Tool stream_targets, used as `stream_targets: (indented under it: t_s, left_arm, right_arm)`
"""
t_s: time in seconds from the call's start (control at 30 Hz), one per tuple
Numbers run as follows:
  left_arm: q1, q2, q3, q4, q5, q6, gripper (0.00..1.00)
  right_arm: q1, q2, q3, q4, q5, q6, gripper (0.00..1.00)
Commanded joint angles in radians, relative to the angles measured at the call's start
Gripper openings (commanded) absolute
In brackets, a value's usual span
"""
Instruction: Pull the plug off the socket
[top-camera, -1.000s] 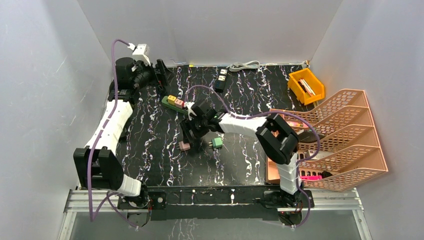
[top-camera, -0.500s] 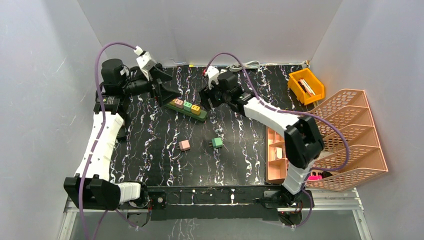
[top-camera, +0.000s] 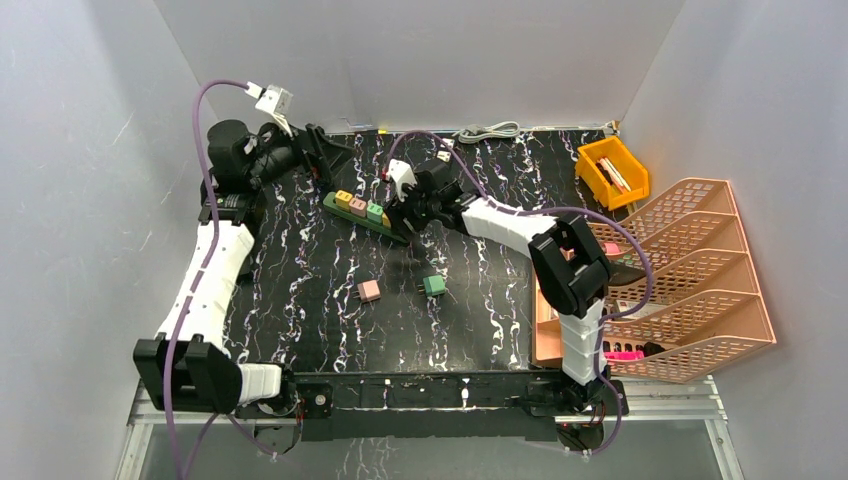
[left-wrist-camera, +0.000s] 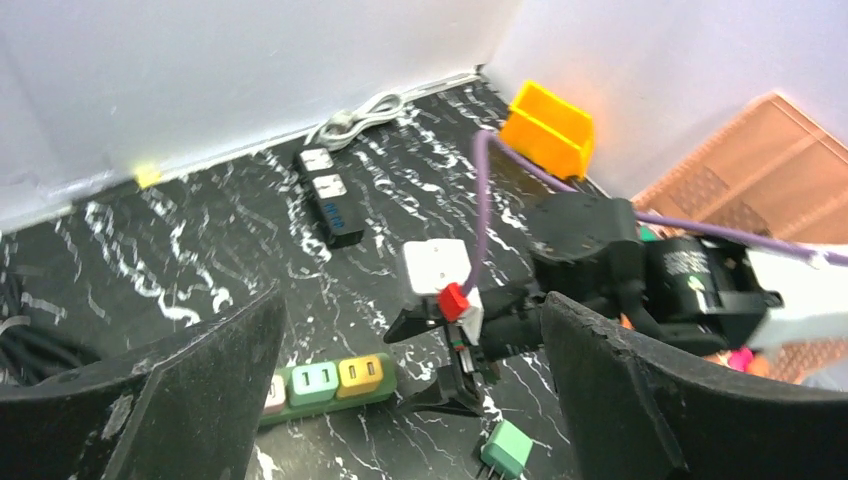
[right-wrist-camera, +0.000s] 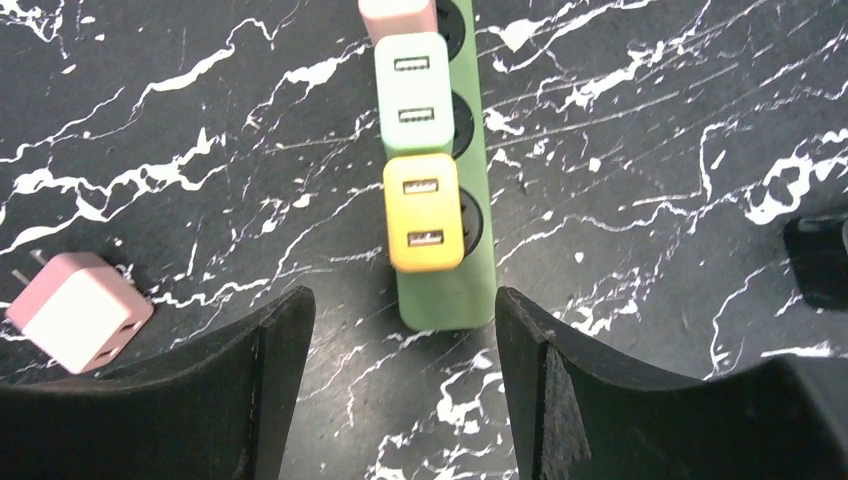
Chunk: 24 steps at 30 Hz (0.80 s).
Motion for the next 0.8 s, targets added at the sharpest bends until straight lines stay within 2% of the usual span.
stream_targets:
  t_s: [0.0,0.13,0.2,0.23,0.37,0.4,0.5,0.6,0.77]
  left_arm:
    - [0.007,0.048,0.013,-0.020,-0.208,-0.104,0.98]
    - [0.008,0.063,0.006,-0.063,-0.310,-0.122,0.98]
    - [0.007,0.077,0.009,-0.095,-0.353,-0.124,0.98]
    - [0.008,0.085,0.010,-0.111,-0.379,-0.130,0.98]
    - [0.008,0.130,-0.008,-0.157,-0.448,-0.194,0.98]
    - [0.008,0.144,-0.021,-0.154,-0.445,-0.219,0.98]
    - [0.008,0.187,-0.077,-0.135,-0.419,-0.310,0.98]
    - [0.012,0.266,-0.119,-0.130,-0.416,-0.429,0.98]
    - [0.020,0.364,-0.132,-0.091,-0.392,-0.577,0.98]
  right_arm:
    - [-0.001,0.054,0.083,0.070,-0.033,-0.062,0.74]
    - [-0.001,0.125,0.153,0.031,-0.045,-0.071,0.71]
    - [-0.002,0.162,0.188,0.008,-0.046,-0.074,0.63]
    - [-0.002,0.179,0.212,-0.010,-0.050,-0.075,0.54]
    - [-0.006,0.232,0.299,-0.090,-0.043,-0.069,0.04]
    - [-0.005,0.238,0.310,-0.099,-0.029,-0.065,0.00]
    - [-0.029,0.222,0.308,-0.081,-0.031,-0.010,0.00]
    - [-0.108,0.125,0.222,0.058,-0.181,0.145,0.00]
    - [-0.120,0.059,0.193,0.070,-0.201,0.153,0.00]
